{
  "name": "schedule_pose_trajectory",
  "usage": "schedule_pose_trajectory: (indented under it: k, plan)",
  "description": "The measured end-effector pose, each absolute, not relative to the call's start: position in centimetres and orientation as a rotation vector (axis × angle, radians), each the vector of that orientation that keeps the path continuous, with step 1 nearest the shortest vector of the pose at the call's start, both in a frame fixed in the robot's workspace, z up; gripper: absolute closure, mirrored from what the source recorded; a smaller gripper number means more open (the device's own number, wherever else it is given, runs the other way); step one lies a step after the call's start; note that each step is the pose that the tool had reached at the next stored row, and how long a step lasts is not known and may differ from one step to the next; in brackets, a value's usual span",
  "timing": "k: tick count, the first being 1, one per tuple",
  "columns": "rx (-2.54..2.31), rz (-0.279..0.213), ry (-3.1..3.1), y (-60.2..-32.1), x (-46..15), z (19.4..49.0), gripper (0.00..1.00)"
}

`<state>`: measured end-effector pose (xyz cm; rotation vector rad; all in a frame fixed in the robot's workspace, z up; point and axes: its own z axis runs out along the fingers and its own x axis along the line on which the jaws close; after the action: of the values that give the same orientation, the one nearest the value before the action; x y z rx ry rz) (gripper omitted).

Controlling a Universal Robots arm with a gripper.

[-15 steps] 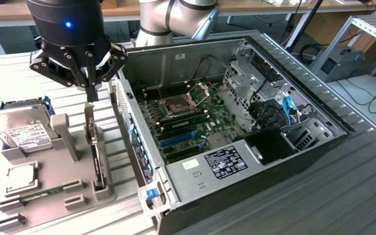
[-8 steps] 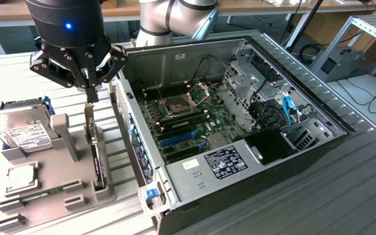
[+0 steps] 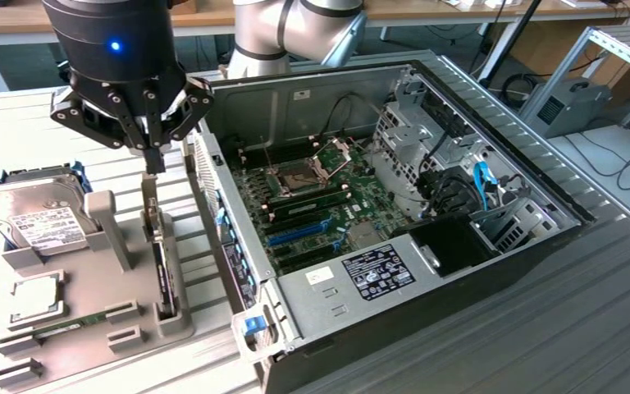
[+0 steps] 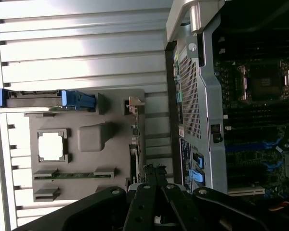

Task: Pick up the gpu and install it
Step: 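Reach for the gpu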

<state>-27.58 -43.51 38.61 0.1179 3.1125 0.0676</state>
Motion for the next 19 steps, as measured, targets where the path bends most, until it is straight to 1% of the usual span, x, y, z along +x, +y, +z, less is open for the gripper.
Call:
schedule_pose_trajectory:
  k: [3, 10, 19]
  plan:
    - [0.118, 0.068, 3.113, -43.6, -27.6, 38.2, 0.89]
    - [0.118, 0.068, 3.112, -45.5, -27.6, 37.9, 0.89]
    - [0.118, 0.067, 3.112, -45.8, -27.6, 37.8, 0.89]
